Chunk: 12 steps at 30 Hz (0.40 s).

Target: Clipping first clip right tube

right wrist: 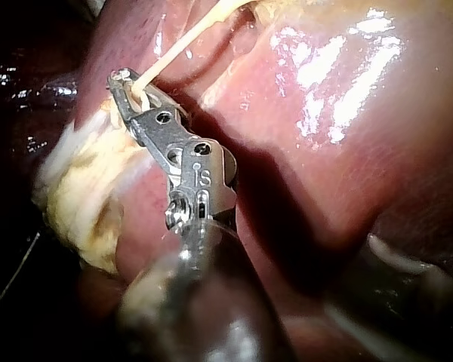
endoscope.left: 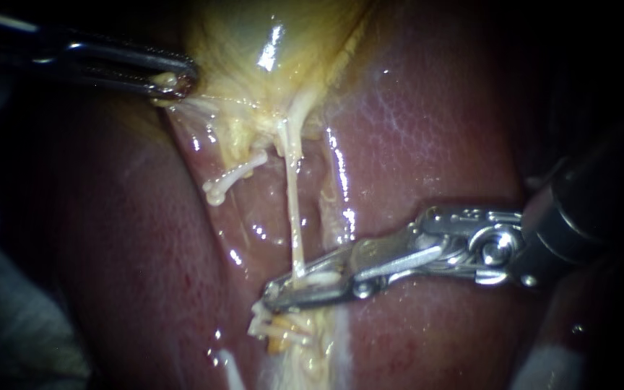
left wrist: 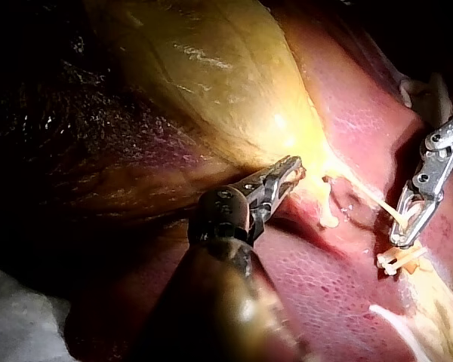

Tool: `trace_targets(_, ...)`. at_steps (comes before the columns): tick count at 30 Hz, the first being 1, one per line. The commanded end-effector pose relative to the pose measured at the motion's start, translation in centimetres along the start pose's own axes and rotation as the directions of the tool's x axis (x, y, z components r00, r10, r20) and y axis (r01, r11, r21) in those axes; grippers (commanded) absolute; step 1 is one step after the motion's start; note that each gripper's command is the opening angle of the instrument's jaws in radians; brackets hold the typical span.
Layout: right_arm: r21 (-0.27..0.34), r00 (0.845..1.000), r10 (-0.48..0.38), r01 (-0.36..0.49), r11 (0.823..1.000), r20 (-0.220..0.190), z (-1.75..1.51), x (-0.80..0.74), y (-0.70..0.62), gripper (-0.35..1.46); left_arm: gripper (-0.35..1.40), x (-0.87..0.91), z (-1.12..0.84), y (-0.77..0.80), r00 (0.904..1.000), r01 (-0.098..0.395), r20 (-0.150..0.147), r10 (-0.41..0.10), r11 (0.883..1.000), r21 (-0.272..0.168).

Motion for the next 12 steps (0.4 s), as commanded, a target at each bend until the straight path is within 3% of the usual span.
trace_targets(1, 0.002, 1.000, 0.005, -0.005, 1.000, 0.000, 0.01, 0.01, -0.01, -0.35, -0.35, 0.00, 0.00, 0.00, 1.0000, 0.000, 0.000, 0.000, 1.000, 0.000)
trace_targets(12, 0.002, 1.000, 0.009, -0.009, 1.000, 0.001, 0.01, -0.01, -0.01, -0.35, -0.35, 0.01, 0.02, 0.00, 1.0000, 0.001, 0.000, -0.001, 1.000, 0.001)
